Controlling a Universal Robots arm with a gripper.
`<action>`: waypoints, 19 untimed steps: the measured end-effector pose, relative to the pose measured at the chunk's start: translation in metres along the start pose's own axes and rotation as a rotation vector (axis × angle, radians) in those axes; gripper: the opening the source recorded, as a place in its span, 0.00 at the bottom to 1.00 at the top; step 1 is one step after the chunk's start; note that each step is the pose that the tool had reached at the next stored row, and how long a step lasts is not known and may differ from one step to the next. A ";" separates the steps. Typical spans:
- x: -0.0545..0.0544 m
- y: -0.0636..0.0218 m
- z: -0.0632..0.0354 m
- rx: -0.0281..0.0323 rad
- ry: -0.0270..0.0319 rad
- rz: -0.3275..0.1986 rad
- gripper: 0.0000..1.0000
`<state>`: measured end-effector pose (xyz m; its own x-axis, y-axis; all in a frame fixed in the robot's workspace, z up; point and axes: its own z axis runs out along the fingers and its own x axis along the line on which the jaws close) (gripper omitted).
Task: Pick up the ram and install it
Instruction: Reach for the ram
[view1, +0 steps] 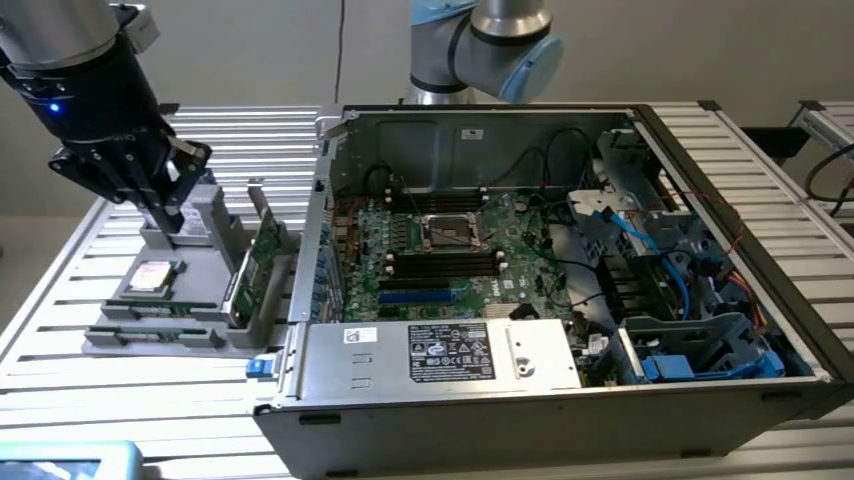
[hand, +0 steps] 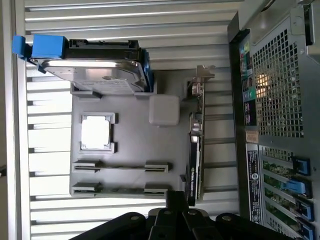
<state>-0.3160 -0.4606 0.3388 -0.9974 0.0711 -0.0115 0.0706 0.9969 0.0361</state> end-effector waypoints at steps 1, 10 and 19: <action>0.002 -0.0008 0.0011 0.0004 -0.0001 0.000 0.11; 0.024 -0.0078 0.0098 0.0072 -0.0005 0.000 0.11; 0.048 -0.0100 0.0157 0.0167 -0.0013 0.000 0.11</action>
<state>-0.3639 -0.4666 0.3222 -0.9974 0.0709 -0.0128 0.0707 0.9973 0.0193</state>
